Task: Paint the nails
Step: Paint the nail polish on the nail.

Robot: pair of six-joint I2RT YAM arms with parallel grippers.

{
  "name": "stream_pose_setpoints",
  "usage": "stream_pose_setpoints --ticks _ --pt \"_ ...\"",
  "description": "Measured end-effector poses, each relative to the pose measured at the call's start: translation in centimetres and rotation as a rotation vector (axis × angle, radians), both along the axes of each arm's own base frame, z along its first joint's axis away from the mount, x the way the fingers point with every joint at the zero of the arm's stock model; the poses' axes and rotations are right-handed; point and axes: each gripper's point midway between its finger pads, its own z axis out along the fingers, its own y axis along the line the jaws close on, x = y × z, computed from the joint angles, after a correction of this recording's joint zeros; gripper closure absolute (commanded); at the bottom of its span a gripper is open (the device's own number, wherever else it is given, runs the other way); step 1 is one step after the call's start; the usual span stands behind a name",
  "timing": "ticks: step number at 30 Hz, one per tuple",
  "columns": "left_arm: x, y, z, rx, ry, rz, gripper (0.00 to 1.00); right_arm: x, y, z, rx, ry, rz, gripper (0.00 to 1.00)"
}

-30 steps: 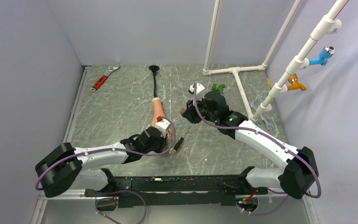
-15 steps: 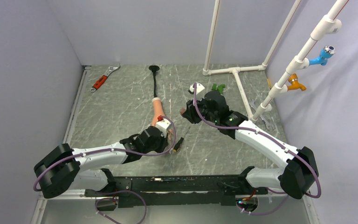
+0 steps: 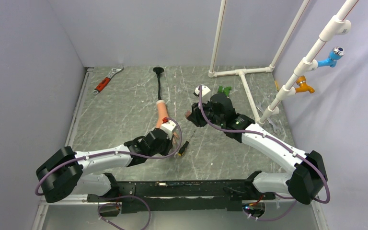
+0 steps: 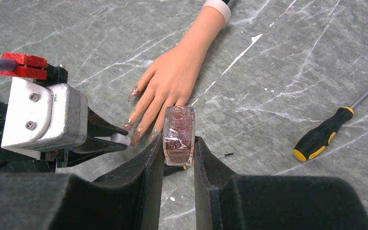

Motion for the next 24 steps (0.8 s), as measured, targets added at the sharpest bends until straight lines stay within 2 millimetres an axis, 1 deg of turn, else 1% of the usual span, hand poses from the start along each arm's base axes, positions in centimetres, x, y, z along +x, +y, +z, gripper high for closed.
stream_pose_setpoints --ticks 13,19,24 --pt "0.11 0.54 -0.54 0.029 0.005 0.017 1.00 -0.01 0.00 0.00 0.000 0.000 0.000 1.00" --pt "0.36 0.72 -0.51 0.033 0.000 0.025 1.00 -0.01 0.00 0.00 0.000 0.000 0.000 1.00" --pt "0.81 0.56 0.04 0.028 -0.014 0.028 1.00 -0.01 0.00 0.00 0.000 0.000 0.000 1.00"
